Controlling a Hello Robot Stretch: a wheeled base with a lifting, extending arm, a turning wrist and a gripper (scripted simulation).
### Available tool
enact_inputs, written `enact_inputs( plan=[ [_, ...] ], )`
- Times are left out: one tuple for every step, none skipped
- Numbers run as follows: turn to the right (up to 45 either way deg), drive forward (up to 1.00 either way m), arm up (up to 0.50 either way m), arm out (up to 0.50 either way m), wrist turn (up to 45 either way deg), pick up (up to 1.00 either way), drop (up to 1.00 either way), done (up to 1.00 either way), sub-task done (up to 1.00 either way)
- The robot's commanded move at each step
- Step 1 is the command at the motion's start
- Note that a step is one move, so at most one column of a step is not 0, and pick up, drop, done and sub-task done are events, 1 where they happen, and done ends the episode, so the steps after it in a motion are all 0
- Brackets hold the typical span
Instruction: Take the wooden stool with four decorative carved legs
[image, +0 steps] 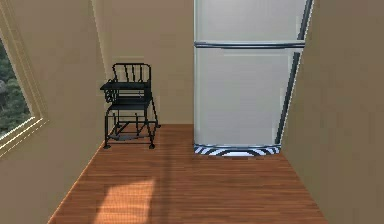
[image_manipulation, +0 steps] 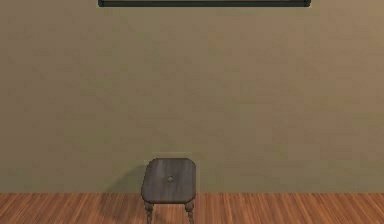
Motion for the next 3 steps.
enact_inputs(
  plan=[
    [0.0,0.0,0.5,0.0,0.0,0.0,0.0,0.0,0.0],
    [0.0,0.0,0.0,0.36,0.0,0.0,0.0,0.0,0.0],
    [0.0,0.0,0.0,0.0,45.0,0.0,0.0,0.0,0.0]
  ],
)
